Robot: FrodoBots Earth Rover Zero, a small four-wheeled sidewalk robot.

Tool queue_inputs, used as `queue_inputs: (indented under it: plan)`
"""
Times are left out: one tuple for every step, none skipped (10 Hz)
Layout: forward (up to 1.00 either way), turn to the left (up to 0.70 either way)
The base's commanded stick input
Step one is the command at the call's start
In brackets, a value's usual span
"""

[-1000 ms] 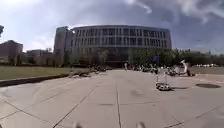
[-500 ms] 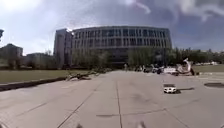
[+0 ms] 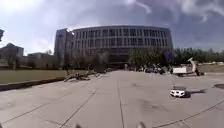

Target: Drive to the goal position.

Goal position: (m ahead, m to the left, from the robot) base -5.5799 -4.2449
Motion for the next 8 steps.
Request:
queue_inputs:
  plan:
    - [0.7,-0.05]
    - [0.7,-0.05]
    - [0.7,-0.05]
    - [0.7,-0.05]
    - [0.7,-0.05]
    - [0.7,-0.05]
    - [0.7,-0.05]
    - [0.7,-0.05]
